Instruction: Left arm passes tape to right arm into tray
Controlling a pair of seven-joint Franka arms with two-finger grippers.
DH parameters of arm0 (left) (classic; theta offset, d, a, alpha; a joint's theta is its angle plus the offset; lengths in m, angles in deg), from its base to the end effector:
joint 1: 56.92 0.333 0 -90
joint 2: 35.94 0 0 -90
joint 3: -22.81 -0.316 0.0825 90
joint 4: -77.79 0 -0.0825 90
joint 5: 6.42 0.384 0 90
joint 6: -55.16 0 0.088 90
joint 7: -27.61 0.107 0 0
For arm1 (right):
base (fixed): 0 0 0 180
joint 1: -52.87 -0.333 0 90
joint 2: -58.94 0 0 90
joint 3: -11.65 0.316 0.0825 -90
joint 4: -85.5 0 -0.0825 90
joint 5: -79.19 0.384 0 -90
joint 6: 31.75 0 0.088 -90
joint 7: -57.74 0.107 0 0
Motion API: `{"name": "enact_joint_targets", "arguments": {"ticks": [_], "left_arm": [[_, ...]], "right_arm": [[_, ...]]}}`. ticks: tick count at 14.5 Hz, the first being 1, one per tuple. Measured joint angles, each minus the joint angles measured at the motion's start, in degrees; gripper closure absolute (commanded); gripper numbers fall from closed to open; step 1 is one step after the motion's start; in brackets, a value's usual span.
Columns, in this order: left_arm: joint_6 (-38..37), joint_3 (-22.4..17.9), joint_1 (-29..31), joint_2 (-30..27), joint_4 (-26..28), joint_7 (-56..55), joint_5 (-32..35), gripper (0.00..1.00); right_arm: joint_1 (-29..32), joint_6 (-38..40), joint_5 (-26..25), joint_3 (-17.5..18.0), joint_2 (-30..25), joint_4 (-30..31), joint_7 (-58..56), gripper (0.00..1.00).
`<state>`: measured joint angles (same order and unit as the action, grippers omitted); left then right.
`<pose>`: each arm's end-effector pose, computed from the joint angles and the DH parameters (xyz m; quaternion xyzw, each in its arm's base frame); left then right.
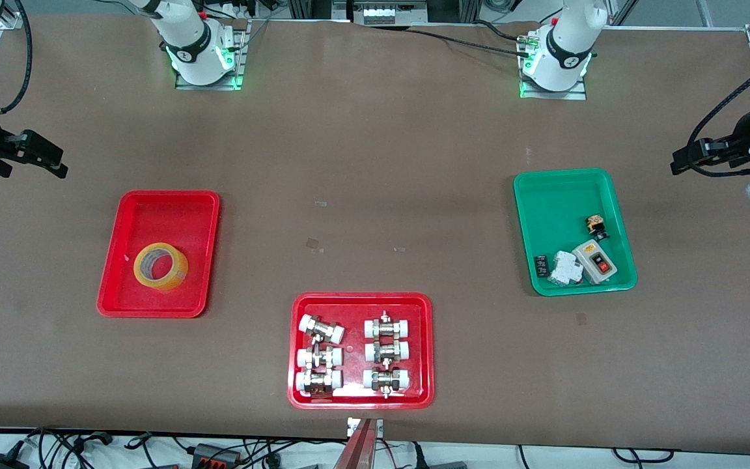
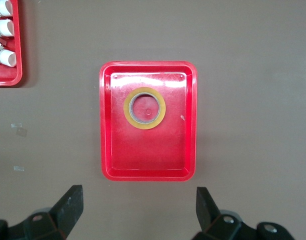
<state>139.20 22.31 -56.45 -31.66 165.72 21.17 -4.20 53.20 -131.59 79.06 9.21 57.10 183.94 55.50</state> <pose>0.5645 0.0139 0.5913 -0.9951 -0.0651 0.0702 0.0231 0.5565 -0.0275 0.5874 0.9996 -0.0045 0.0282 0.0017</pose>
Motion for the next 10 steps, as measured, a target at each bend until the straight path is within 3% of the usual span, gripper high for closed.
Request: {"name": "enact_joint_targets", "arguments": {"ticks": [10], "left_arm": [[0.0,-0.02,0.01,0.0,0.0,0.0,0.0,0.0]], "right_arm": [[0.09,0.11,0.02,0.1,-0.91,0.0,0.0,0.0]]}}
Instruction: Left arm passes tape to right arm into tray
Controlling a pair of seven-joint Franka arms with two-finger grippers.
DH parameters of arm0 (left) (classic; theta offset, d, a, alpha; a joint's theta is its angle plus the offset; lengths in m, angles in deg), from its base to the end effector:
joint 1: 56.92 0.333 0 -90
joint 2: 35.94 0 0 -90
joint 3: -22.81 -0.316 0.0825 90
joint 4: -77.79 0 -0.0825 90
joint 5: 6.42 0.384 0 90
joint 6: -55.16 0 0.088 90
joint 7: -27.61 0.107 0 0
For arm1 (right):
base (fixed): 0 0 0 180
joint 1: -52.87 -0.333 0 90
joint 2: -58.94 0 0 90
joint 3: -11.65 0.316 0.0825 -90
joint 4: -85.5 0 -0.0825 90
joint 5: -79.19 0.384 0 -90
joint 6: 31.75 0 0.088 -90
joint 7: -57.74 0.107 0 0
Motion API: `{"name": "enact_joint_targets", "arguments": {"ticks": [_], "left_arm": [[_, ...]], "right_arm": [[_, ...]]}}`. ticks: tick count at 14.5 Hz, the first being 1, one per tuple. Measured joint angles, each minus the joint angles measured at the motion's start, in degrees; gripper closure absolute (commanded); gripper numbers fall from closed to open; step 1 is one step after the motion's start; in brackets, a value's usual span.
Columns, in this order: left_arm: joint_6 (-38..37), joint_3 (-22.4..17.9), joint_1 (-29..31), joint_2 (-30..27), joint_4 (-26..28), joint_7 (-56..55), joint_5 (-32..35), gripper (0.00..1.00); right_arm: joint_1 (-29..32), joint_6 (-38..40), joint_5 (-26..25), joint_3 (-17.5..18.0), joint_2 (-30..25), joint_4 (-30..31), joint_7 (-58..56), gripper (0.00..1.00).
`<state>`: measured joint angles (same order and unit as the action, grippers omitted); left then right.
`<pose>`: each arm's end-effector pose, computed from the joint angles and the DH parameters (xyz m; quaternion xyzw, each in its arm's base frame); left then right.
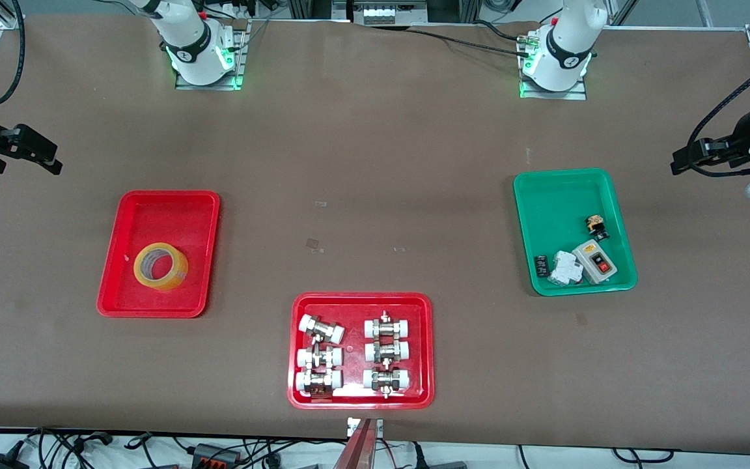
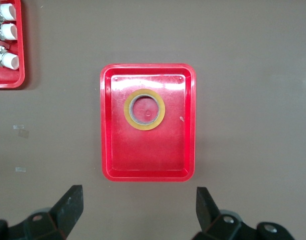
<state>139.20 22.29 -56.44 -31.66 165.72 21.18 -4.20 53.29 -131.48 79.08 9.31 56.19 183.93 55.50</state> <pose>0.5645 0.0141 0.5913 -0.9951 -0.0653 0.0702 0.0231 0.5522 -0.0273 0.5961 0.9994 -0.0044 0.0353 0.0015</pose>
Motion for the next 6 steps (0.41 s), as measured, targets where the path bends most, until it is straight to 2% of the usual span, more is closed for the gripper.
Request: {"name": "enact_joint_targets", "arguments": {"ticks": [6], "left_arm": [[0.0,-0.06,0.03,0.0,0.0,0.1,0.0,0.0]], "right_arm": [[0.0,0.64,0.0,0.01,-0.17,0.0,0.0,0.0]]}}
